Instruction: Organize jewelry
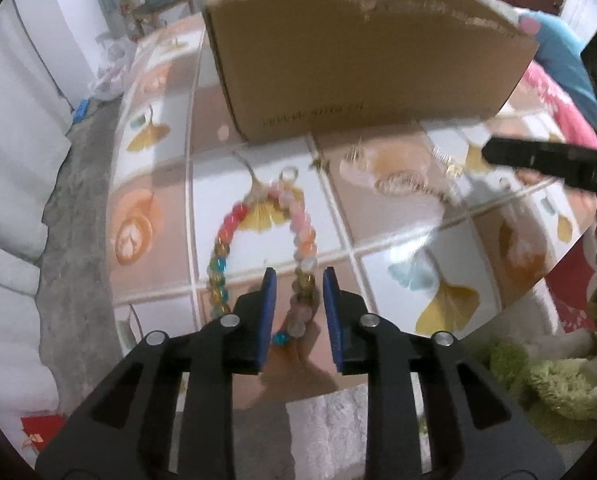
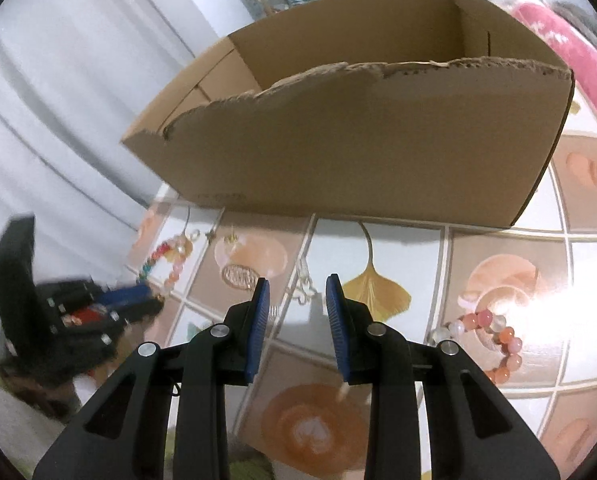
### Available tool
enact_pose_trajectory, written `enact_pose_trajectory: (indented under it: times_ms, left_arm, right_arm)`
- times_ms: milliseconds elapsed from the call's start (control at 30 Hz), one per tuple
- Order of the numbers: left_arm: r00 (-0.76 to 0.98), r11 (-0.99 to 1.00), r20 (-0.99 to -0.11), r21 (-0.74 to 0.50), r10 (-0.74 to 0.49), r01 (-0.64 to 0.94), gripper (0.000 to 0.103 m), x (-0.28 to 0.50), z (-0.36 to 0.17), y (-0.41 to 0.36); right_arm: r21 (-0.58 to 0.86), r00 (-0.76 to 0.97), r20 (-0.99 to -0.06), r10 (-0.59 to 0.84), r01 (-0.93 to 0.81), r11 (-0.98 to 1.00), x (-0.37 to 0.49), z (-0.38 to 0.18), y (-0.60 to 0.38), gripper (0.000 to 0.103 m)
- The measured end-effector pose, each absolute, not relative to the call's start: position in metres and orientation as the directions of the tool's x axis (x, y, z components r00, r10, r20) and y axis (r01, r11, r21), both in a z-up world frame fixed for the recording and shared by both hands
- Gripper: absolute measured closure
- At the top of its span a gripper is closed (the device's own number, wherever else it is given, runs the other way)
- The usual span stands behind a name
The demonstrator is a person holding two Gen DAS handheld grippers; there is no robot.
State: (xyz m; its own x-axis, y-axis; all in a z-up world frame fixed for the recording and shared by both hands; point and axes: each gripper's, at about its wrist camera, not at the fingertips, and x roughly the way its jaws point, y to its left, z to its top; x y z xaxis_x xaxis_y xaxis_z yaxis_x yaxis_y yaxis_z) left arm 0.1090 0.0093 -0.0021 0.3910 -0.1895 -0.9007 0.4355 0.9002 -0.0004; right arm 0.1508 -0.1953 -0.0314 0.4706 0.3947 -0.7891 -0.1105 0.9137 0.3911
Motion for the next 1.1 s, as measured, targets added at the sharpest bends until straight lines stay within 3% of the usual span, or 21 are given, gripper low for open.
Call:
enact_pose_trajectory:
  times_ms: [467,1000,1100]
  left_arm:
    - [0.341,0.765,-0.850,-0.107,-0.402,0.635,0.078,0.116,-0.006,-0.058]
    - [0.309,0.603,-0.853,-0.009,-0.421,0.798,0.078,0.111,-0.022,-0.106]
    - [0.320,0.589,-0.856,0.023,-0.406,0.808,0.086,0.111,-0.022,-0.108]
  right_arm:
    - [0.358,0.434,-0.821,0.372,-0.117,0.926,0.138,-0.040,-0.196,0.074]
    - [0.367,0.444,-0.817,0.367,-0.091,0.926,0.141,-0.040,-0.212,0.074]
    - [0.371,0.445,-0.816,0.370,-0.089,0.925,0.142,-0.041,-0.214,0.074]
